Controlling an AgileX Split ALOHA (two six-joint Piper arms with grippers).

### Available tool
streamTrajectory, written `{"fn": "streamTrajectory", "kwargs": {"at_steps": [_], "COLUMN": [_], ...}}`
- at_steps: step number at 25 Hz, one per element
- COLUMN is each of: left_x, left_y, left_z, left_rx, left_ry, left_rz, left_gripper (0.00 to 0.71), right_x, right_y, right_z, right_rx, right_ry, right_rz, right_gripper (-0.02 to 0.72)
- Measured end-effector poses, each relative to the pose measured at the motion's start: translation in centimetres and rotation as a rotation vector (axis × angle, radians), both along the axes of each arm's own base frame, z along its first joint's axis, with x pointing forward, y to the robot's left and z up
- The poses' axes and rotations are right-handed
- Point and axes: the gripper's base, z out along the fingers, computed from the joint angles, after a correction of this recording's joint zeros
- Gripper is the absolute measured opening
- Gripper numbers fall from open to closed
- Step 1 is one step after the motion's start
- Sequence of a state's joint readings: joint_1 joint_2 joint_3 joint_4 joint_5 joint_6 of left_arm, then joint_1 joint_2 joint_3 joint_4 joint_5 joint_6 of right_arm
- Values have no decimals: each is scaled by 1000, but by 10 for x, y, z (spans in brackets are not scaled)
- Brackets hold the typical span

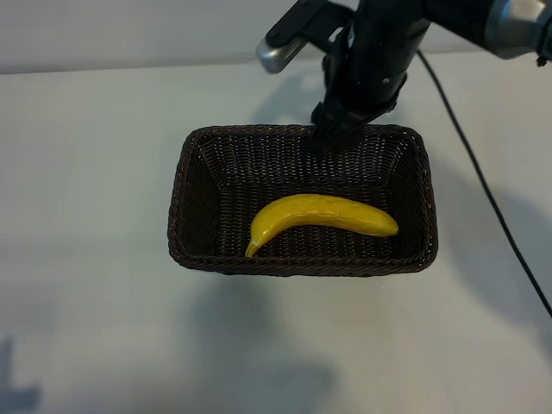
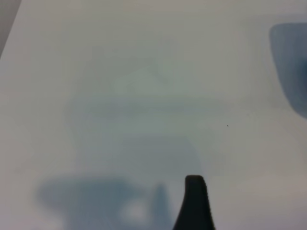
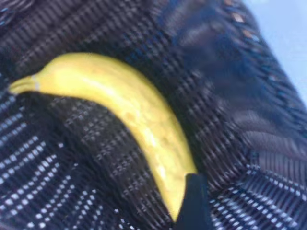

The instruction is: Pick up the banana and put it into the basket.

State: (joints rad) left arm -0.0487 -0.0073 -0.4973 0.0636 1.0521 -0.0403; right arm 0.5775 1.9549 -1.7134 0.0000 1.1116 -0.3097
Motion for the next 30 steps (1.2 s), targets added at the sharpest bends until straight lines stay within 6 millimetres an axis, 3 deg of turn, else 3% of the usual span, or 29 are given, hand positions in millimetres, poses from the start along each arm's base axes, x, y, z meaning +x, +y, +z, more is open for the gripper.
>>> {"fn": "streamTrajectory", "kwargs": {"at_steps": [5,13,21,24,30], "left_x": [0,0,0,0,0], "left_y": [0,0,0,0,0], "left_z": [0,0,0,0,0], "left_rx": [0,0,-1,-1,-3], "left_ry": [0,0,0,0,0], "left_rz": [0,0,1,1,2], "left_gripper": [589,589,589,589,589], "right_x": [23,56,59,58,59], "right_y": [-41,-145,-245,-258,-255], "right_z": [0,-1,-2,-2,-2], "right_rx": [33,84,56,40,50], "right_ry": [32,81,115,112,119], "right_rz": [-256,-737,-964,-949,-892], "right_gripper": [574,574,574,574,574]}}
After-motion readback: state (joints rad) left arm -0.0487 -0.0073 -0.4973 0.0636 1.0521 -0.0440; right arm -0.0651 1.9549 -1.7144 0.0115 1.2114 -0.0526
